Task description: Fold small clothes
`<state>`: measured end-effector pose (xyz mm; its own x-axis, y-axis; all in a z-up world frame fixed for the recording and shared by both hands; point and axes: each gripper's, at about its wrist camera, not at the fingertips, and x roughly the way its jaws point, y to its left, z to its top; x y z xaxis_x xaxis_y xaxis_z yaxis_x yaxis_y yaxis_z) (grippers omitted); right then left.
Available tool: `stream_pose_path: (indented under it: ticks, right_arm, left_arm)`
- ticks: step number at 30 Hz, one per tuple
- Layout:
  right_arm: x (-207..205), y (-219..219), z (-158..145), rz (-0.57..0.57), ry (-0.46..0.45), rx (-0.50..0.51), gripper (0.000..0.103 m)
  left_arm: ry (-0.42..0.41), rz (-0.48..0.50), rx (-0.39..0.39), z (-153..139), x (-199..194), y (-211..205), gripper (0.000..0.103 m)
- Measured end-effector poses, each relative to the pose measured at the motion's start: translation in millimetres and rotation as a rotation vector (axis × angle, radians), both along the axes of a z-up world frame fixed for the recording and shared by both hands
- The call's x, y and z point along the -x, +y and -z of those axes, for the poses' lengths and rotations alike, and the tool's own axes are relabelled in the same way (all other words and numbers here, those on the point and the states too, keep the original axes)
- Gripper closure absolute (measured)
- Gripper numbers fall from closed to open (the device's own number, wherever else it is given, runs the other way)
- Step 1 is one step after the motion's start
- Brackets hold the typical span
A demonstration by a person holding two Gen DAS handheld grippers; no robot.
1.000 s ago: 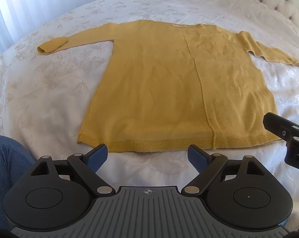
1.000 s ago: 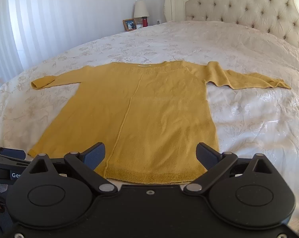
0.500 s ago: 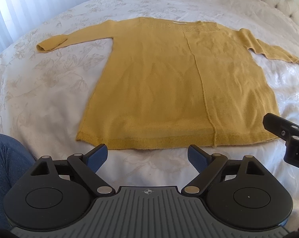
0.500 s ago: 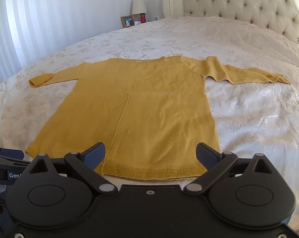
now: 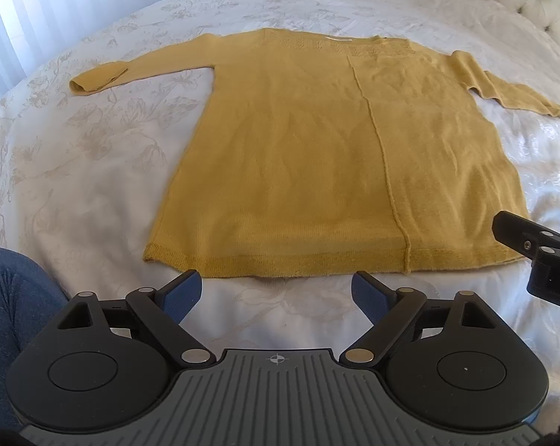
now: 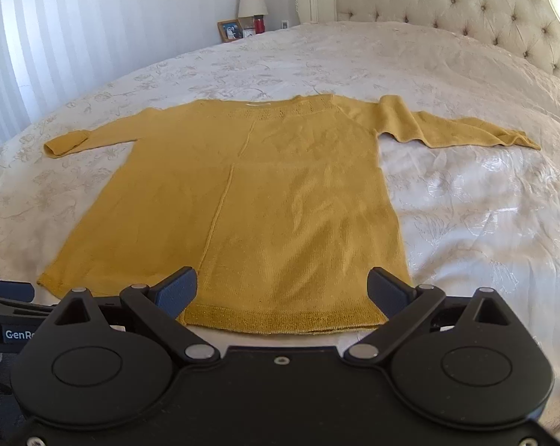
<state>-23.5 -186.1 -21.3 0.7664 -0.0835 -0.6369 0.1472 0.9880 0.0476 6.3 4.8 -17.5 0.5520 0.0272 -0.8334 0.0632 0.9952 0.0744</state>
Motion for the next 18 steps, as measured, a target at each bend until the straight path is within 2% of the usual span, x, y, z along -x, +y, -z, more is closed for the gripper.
stream_pose_path:
  ticks: [18]
  right_arm:
    - [-6.5, 2.1, 1.8, -0.003, 0.024, 0.003, 0.004]
  left_arm:
    - [0.004, -0.01, 0.001, 1.2, -1.6, 3.6, 0.015]
